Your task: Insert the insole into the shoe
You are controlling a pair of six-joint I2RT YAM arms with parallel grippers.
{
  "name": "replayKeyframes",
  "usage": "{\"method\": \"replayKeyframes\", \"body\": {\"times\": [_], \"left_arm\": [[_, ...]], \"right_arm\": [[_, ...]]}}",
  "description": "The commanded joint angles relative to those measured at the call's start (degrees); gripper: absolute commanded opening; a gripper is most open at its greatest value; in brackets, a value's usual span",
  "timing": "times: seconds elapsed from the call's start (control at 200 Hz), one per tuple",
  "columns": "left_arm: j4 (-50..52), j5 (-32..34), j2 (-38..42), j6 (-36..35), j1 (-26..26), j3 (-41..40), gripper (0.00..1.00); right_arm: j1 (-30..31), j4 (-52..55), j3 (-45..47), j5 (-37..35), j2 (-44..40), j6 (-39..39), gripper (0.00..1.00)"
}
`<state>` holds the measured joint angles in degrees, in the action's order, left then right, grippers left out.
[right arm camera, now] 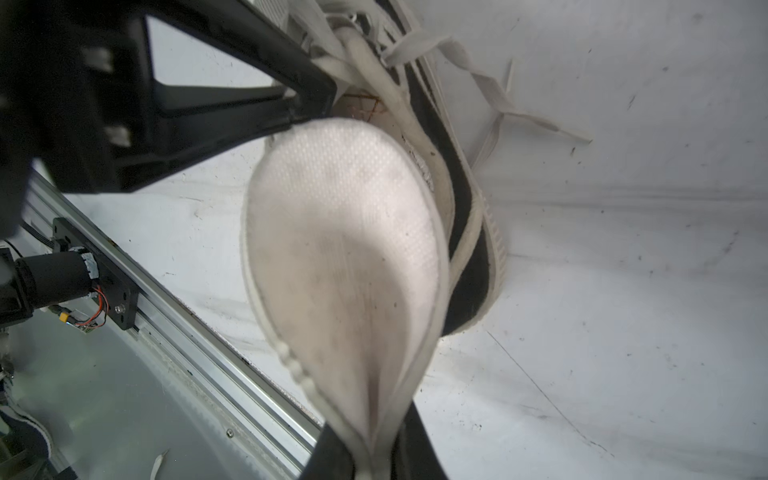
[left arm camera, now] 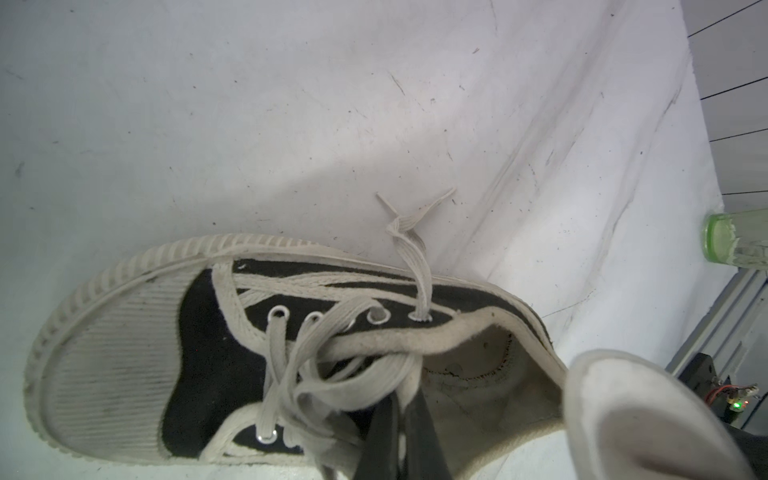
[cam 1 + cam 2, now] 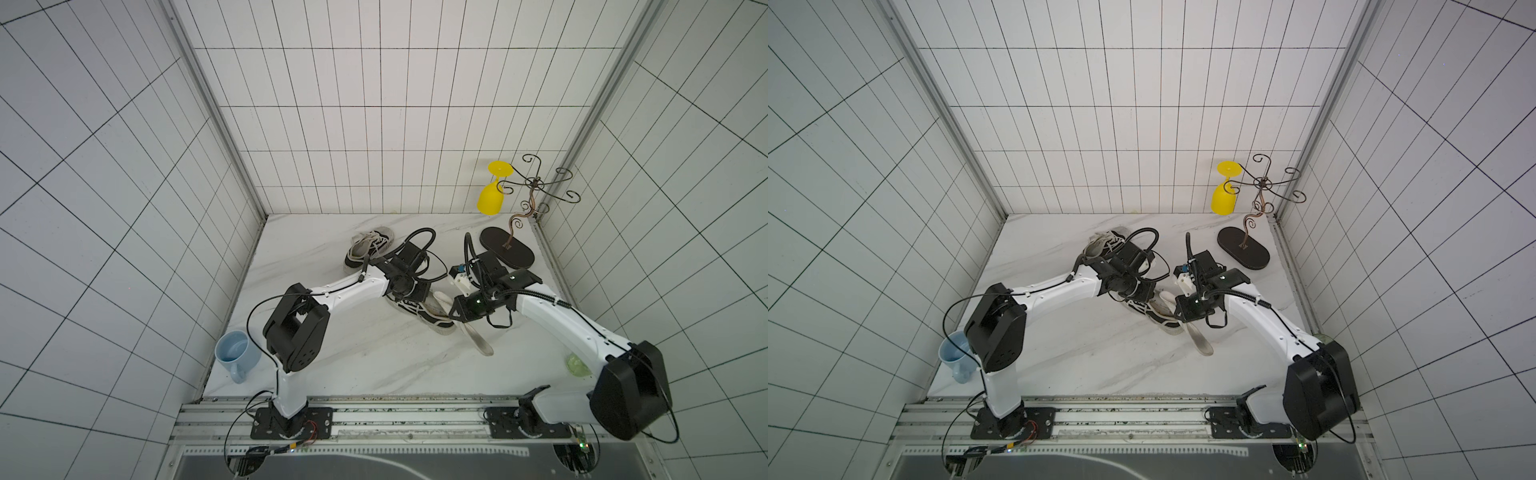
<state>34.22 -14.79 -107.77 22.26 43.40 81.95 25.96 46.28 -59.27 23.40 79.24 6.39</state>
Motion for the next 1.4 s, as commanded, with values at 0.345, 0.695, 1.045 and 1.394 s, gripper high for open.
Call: {"method": "replayKeyframes", "body": {"times": [0.345, 0.695, 1.045, 1.394], "left_arm": [[-9.7, -8.6, 2.9, -4.0, -0.3, -0.7, 0.0], [-7.5, -16.2, 1.2, -7.1, -0.5, 0.1, 0.0], [-11.6, -19.6, -2.8, -5.2, -1.7, 1.2, 0.0], [-14.3, -22.6, -3.5, -4.3, -2.5, -1.2, 0.0]], "right_arm": [[1.6, 7.9, -4.8, -5.0, 10.9, -0.6, 0.17], [1.6, 7.4, -17.8, -8.8, 20.7, -0.3, 0.19], [4.0, -7.0, -13.7, -10.0, 20.4, -9.5, 0.24], [4.0, -27.9, -3.5, -5.8, 16.9, -14.4, 0.26]]}}
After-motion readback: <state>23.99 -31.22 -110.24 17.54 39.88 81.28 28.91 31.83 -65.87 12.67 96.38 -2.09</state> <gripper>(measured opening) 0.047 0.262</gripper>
